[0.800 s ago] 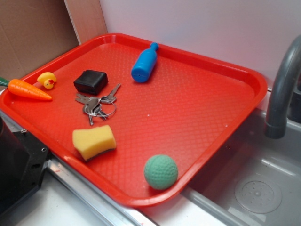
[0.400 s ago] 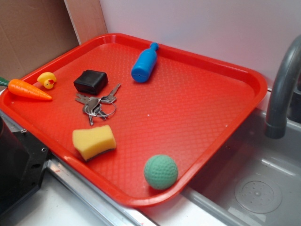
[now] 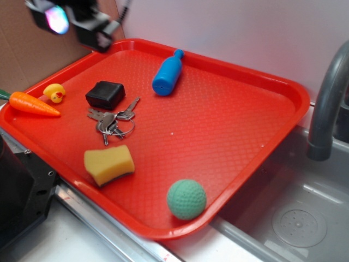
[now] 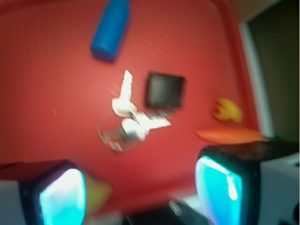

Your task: Grab the blue bottle.

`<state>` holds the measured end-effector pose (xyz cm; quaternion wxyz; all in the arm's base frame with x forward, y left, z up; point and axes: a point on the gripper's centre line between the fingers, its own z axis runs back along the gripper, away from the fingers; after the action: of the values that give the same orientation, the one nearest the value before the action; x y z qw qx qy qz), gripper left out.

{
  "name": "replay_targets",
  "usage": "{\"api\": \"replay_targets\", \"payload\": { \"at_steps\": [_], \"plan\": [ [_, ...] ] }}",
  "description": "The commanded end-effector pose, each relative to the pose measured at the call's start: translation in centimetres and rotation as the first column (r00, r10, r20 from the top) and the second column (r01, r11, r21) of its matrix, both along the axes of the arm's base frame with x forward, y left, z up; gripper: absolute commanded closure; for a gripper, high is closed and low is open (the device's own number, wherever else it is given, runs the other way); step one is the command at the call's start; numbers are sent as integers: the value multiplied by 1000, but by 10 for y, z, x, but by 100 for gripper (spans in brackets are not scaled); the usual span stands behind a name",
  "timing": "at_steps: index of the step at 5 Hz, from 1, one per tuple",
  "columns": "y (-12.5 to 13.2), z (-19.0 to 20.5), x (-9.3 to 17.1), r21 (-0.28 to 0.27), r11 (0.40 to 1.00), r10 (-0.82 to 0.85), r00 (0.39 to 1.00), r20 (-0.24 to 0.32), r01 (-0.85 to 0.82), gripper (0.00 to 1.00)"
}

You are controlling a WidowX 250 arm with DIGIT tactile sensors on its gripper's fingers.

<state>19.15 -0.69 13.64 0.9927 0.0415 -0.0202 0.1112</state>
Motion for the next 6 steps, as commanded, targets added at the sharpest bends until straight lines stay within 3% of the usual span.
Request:
{"api": "replay_targets", "payload": {
  "at_steps": [1, 3, 5, 6],
  "plan": [
    [13, -17, 63, -78, 907, 422, 892, 160, -414, 0],
    [10, -65, 102, -139, 902, 432, 871, 234, -410, 0],
    [7, -103, 132, -147, 936, 345, 918, 195, -321, 0],
    [7, -109, 125, -108, 952, 297, 949, 103, -286, 100]
  ]
}}
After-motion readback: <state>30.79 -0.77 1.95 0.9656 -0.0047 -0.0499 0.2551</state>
